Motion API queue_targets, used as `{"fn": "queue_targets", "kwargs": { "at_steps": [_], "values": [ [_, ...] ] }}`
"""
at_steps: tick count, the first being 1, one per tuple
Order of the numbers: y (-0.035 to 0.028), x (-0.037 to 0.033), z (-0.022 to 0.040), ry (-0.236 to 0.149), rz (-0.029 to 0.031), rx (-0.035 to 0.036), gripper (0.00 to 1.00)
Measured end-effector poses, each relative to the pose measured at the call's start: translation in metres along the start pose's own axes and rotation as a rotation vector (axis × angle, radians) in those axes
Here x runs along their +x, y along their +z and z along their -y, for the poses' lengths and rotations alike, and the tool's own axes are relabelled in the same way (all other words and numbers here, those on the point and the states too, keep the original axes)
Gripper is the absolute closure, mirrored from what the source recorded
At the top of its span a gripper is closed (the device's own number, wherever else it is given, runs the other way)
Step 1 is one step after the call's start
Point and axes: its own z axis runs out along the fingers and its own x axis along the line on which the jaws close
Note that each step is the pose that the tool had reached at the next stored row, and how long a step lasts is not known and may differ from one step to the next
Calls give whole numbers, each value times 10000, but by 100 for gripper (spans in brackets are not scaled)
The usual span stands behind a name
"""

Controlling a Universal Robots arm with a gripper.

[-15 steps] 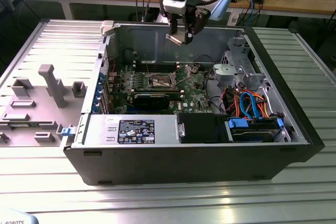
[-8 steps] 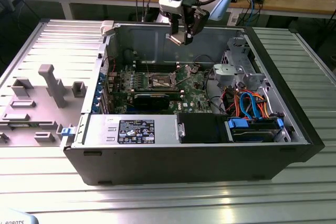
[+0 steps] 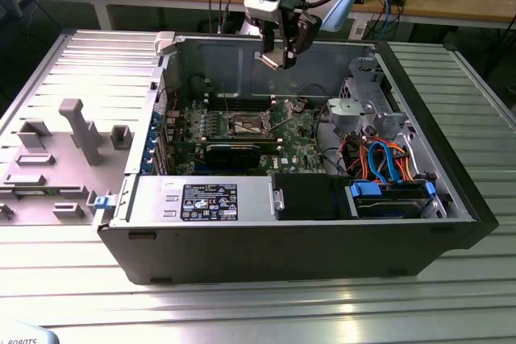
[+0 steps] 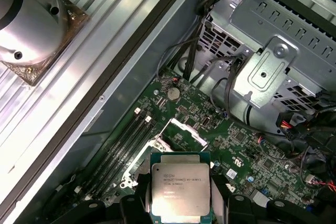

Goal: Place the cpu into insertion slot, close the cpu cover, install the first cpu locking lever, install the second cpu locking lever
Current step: 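Place the cpu into insertion slot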

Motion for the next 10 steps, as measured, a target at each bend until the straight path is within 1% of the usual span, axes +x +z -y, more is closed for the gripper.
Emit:
{"fn": "queue_targets", "kwargs": {
  "at_steps": [6, 10],
  "values": [
    [0, 0, 0, 218, 19, -4, 46],
    [0, 0, 0, 441, 40, -8, 46]
  ]
}}
